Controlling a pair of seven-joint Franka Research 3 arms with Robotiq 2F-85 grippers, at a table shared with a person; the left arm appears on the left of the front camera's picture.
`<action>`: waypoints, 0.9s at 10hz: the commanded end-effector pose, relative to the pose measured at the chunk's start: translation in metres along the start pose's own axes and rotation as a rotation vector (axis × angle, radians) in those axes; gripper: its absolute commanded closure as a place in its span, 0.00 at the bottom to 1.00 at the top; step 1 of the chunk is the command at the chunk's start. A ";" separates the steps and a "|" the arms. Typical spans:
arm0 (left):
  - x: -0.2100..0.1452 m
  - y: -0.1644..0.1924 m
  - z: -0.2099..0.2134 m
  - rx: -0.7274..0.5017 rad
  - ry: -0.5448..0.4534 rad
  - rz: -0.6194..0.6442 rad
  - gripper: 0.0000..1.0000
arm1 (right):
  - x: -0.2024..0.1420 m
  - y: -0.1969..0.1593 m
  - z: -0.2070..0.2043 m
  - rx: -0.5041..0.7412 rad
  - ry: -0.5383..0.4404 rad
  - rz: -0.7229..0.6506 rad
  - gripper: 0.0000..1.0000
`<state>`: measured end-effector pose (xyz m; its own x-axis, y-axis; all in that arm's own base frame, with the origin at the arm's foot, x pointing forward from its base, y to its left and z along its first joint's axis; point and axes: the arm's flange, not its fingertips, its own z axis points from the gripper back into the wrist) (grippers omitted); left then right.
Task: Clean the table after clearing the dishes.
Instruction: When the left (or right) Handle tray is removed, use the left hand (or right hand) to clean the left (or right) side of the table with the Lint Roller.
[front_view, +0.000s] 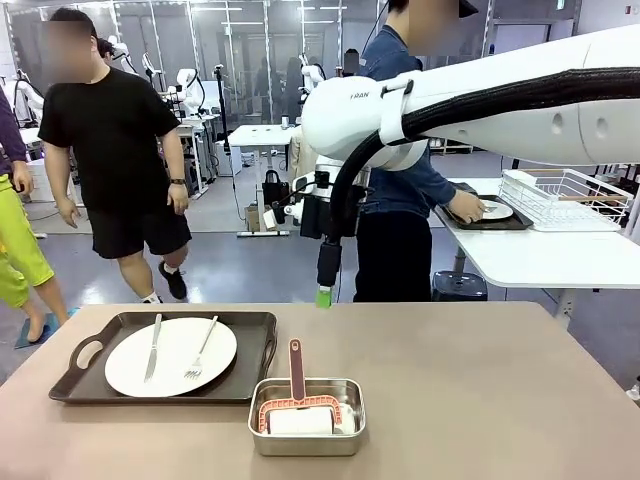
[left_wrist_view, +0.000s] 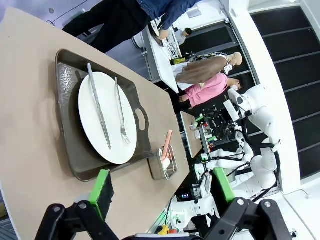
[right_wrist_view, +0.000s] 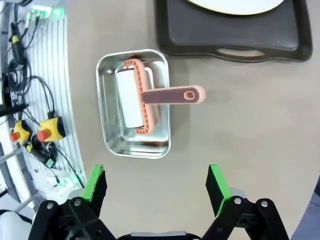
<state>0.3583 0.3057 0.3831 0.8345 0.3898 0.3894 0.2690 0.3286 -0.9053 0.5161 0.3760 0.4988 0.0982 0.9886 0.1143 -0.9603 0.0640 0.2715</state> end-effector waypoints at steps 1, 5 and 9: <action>-0.003 -0.001 0.001 -0.010 -0.003 -0.013 0.00 | -0.001 0.002 0.001 -0.020 -0.021 -0.016 0.00; -0.003 -0.001 0.001 -0.010 -0.003 -0.013 0.00 | -0.001 0.002 0.001 -0.020 -0.021 -0.016 0.00; -0.003 -0.001 0.001 -0.010 -0.003 -0.013 0.00 | 0.000 -0.003 0.003 -0.009 -0.011 -0.003 0.00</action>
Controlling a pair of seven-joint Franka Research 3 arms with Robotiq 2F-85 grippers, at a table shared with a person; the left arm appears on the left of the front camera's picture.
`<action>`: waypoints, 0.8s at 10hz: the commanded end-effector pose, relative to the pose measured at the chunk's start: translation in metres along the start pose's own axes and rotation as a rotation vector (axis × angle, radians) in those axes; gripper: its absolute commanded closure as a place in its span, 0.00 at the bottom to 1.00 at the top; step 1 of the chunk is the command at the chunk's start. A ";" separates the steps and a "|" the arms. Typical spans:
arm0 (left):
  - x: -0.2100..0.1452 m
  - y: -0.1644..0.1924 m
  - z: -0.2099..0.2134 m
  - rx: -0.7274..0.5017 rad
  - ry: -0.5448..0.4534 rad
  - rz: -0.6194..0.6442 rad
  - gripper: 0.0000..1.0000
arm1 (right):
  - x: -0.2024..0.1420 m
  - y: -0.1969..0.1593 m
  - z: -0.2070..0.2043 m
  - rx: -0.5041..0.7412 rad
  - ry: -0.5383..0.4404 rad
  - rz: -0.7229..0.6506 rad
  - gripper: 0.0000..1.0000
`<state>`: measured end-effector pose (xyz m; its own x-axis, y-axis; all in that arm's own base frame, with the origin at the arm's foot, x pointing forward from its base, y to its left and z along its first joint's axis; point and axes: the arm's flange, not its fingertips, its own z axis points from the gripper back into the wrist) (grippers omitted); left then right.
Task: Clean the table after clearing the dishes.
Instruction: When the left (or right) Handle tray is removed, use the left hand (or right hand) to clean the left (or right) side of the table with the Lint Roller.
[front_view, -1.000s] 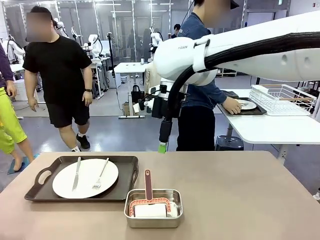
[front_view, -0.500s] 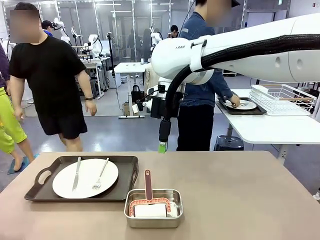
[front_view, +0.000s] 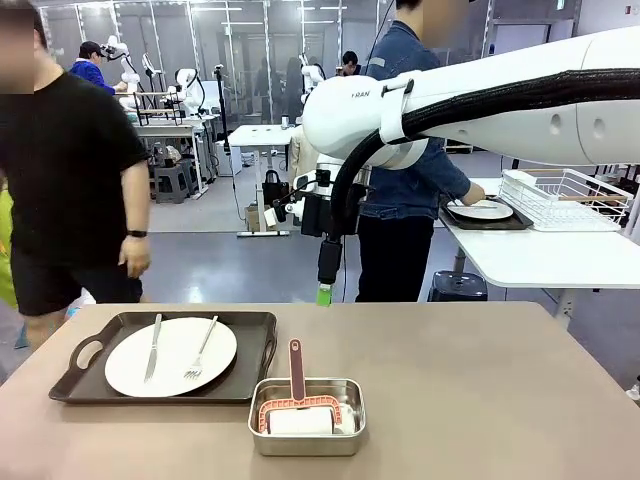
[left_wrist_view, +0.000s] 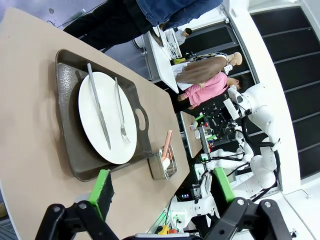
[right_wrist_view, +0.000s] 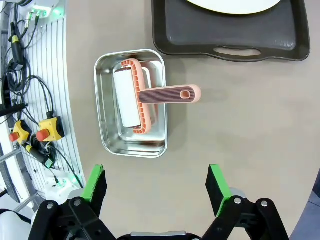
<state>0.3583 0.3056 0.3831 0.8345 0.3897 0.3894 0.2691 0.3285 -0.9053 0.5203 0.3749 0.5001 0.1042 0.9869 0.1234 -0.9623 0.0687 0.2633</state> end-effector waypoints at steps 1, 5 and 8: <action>-0.003 0.000 0.002 -0.010 -0.003 -0.013 0.00 | 0.021 -0.015 0.002 0.047 0.083 0.079 0.00; -0.003 0.000 0.002 -0.010 -0.003 -0.013 0.00 | 0.072 -0.067 -0.041 0.261 0.207 0.135 0.00; -0.003 0.000 0.002 -0.010 -0.003 -0.013 0.00 | 0.086 -0.080 -0.075 0.285 0.225 0.117 0.00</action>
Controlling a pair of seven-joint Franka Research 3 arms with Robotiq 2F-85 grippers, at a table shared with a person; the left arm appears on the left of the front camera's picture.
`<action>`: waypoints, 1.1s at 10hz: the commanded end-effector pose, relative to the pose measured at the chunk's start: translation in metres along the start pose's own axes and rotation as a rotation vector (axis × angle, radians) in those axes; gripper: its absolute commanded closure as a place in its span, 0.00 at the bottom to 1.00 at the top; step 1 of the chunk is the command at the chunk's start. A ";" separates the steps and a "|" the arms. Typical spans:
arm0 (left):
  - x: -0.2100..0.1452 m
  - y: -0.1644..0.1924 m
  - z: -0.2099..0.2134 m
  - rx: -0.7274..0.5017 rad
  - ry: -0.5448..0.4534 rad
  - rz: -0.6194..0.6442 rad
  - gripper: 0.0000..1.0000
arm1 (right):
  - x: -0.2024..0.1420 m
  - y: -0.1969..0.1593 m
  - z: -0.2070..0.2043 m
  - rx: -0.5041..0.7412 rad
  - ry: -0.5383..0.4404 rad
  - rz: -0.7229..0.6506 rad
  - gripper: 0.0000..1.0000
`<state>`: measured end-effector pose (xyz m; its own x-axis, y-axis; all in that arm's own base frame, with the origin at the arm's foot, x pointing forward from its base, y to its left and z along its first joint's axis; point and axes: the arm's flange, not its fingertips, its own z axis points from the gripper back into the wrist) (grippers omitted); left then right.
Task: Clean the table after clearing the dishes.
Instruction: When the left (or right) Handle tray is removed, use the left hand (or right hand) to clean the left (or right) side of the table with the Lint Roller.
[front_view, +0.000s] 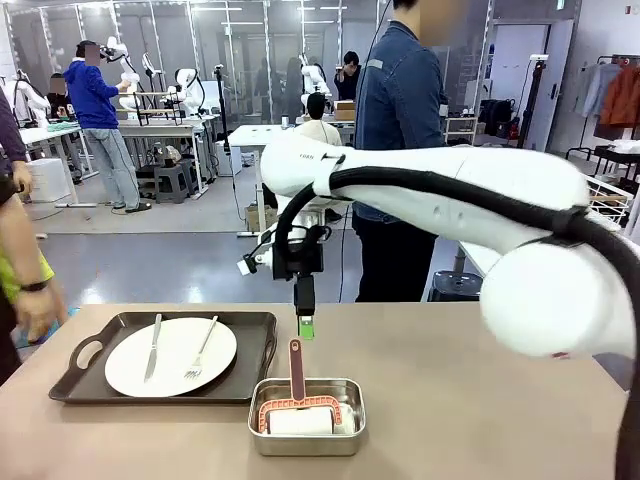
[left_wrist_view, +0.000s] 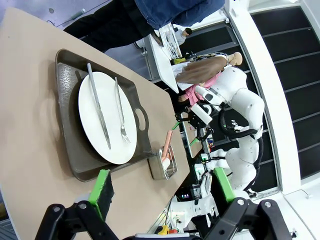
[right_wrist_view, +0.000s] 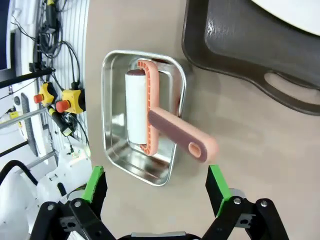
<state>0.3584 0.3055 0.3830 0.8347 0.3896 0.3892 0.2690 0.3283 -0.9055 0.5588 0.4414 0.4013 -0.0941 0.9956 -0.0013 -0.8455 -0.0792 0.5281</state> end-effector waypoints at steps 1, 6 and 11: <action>-0.003 -0.001 0.002 -0.010 -0.003 -0.013 0.00 | 0.023 -0.024 0.023 -0.032 0.010 0.001 0.00; -0.003 -0.001 0.002 -0.010 -0.003 -0.013 0.00 | 0.038 -0.048 0.003 0.031 0.004 0.050 0.00; -0.003 -0.001 0.002 -0.010 -0.003 -0.013 0.00 | 0.044 -0.060 -0.014 0.116 0.039 0.023 0.00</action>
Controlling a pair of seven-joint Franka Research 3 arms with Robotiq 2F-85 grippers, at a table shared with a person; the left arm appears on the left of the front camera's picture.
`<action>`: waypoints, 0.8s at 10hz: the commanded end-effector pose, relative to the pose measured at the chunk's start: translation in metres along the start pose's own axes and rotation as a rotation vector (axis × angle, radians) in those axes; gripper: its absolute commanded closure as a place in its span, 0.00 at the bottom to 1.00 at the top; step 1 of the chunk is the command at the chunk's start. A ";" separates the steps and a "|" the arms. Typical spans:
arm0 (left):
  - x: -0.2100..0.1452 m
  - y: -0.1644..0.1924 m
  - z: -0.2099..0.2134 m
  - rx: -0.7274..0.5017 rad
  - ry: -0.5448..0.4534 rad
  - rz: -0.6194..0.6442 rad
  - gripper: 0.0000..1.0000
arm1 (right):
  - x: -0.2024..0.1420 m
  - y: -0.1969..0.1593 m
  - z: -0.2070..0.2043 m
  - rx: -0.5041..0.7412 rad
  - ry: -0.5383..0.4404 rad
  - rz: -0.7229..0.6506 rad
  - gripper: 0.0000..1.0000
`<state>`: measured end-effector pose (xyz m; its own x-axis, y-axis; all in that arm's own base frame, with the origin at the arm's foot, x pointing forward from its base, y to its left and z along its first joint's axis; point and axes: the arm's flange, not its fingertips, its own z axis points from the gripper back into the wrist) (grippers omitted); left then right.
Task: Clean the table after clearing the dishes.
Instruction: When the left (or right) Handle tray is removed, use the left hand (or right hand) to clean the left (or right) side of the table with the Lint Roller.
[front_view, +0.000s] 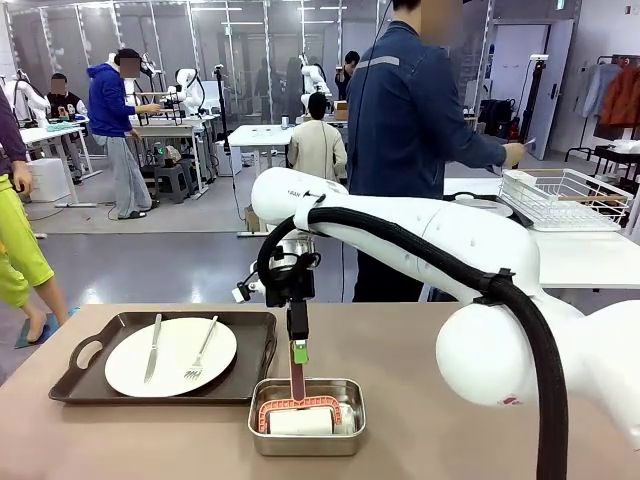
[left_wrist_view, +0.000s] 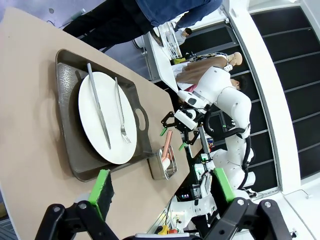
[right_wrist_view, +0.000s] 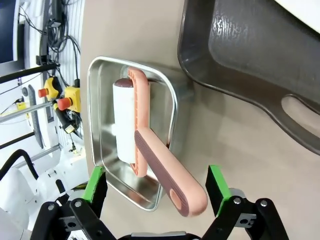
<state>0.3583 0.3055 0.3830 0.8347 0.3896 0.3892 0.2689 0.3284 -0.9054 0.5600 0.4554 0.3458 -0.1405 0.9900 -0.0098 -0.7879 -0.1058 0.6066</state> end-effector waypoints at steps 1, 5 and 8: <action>-0.003 -0.001 0.002 -0.010 -0.003 -0.013 0.00 | 0.030 -0.028 0.034 0.029 0.002 -0.013 0.00; -0.003 -0.001 0.002 -0.010 -0.003 -0.013 0.00 | 0.032 -0.027 0.032 0.036 0.007 -0.008 0.56; -0.003 -0.001 0.002 -0.010 -0.003 -0.013 0.00 | 0.035 -0.027 0.033 0.041 0.020 -0.014 1.00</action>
<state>0.3584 0.3055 0.3830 0.8347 0.3896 0.3892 0.2690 0.3284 -0.9054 0.5529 0.4593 0.3422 -0.1543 0.9879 -0.0126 -0.7669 -0.1117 0.6320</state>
